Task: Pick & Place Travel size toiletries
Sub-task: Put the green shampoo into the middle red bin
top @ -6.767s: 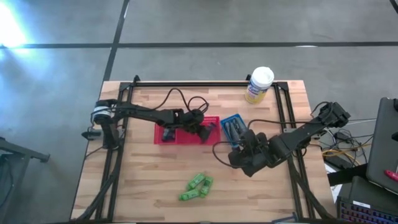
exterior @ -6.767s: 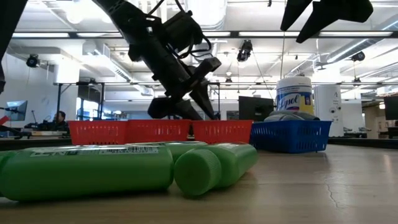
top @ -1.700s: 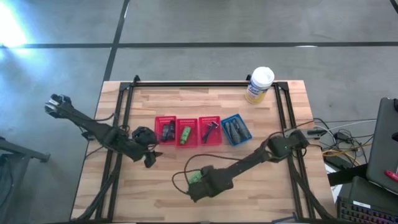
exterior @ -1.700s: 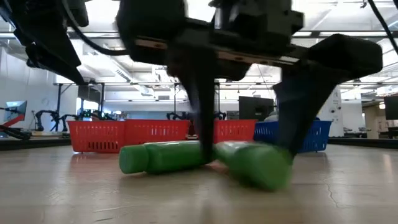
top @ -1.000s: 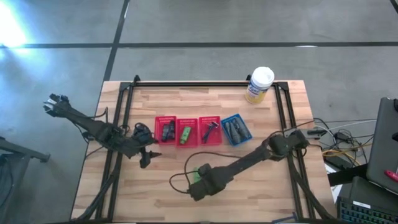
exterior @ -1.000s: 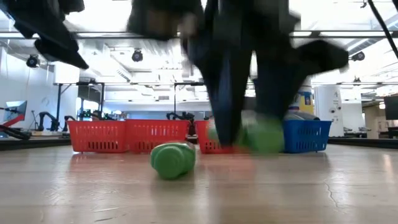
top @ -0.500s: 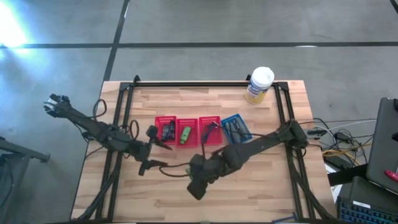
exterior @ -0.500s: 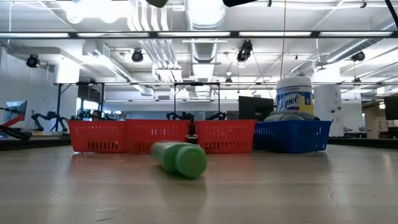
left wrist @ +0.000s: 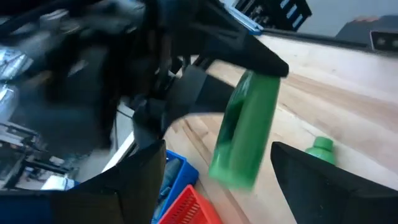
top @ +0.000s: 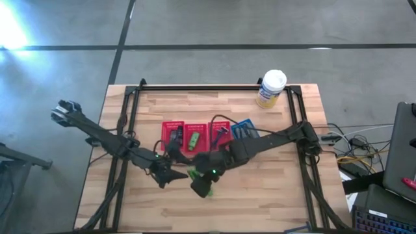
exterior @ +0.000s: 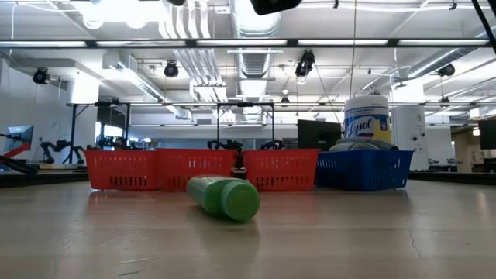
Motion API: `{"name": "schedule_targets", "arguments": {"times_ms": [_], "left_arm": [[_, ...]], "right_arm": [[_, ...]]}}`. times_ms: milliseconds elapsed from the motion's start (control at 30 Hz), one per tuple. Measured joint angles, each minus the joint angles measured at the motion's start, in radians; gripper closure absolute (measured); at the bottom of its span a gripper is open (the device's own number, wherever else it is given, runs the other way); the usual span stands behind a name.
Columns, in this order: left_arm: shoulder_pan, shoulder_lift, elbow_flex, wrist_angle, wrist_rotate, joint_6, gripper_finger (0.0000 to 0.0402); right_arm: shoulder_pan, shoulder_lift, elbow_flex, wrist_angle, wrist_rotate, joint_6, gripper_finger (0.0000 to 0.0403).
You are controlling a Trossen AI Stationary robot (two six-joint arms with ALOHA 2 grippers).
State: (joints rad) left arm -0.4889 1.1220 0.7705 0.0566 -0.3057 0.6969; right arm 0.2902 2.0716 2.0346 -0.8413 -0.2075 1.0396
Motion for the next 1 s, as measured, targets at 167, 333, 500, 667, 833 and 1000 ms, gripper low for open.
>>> {"name": "schedule_targets", "arguments": {"times_ms": [167, 333, 500, 667, 833, 1000], "left_arm": [[0.000, 0.027, 0.011, 0.013, 0.001, 0.049, 0.0108], [0.000, 0.030, 0.011, 0.022, 0.001, 0.059, 0.0133], [-0.002, 0.032, 0.011, 0.013, 0.005, 0.044, 0.0200], [-0.010, 0.032, 0.011, 0.007, 0.003, 0.036, 0.0268], [-0.010, 0.032, 0.011, 0.001, -0.005, 0.001, 0.0300], [-0.008, 0.030, 0.012, -0.062, -0.073, -0.049, 0.0305]], "right_arm": [[-0.034, -0.001, 0.000, 0.040, -0.043, -0.022, 0.0247], [-0.048, -0.002, 0.000, 0.039, -0.064, -0.044, 0.0253], [-0.049, -0.005, 0.000, 0.037, -0.063, -0.046, 0.0245], [-0.055, -0.008, 0.000, 0.037, -0.064, -0.052, 0.0247], [-0.055, -0.020, 0.000, 0.030, -0.061, -0.049, 0.0237], [-0.046, -0.031, -0.001, 0.022, -0.046, -0.048, 0.0175]]}}
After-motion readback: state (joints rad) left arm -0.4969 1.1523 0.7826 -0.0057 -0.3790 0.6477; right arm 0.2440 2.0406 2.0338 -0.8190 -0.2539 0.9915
